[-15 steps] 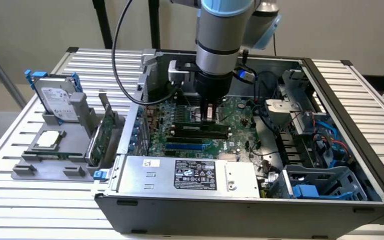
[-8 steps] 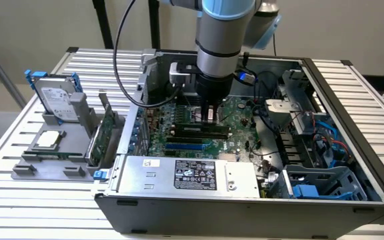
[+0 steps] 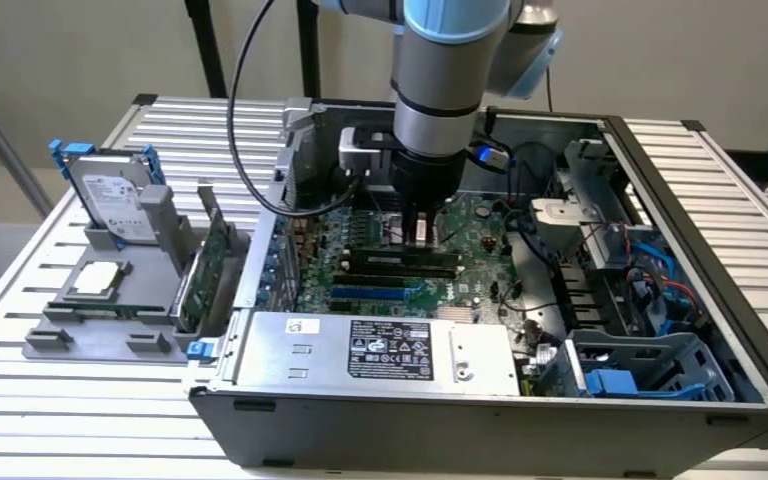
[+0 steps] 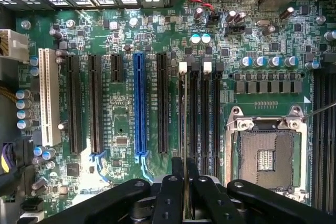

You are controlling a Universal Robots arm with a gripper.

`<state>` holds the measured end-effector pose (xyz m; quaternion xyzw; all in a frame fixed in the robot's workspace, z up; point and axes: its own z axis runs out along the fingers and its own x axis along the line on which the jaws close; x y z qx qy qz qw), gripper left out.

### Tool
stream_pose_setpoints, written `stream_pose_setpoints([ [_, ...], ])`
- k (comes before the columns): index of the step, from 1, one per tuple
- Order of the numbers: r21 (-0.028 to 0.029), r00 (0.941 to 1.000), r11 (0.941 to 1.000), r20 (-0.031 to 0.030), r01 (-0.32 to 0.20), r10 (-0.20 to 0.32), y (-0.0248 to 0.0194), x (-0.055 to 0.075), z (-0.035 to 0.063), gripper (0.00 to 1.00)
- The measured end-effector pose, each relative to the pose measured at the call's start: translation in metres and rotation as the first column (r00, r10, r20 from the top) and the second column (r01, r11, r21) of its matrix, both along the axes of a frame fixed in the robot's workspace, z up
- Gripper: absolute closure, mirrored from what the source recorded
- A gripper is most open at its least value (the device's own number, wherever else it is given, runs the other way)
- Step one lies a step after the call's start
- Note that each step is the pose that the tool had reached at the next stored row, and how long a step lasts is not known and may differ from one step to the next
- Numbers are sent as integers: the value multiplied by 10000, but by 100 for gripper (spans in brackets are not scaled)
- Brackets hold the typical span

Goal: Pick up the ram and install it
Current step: 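Insert the ram into the slot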

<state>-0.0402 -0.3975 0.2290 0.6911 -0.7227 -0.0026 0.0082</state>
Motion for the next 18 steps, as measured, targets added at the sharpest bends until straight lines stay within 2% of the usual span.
stream_pose_setpoints([
  [12, -20, 10000, 10000, 4, -57, 57, 7, -9, -16, 100],
  [18, -21, 10000, 10000, 31, -76, 76, 17, -10, -31, 100],
])
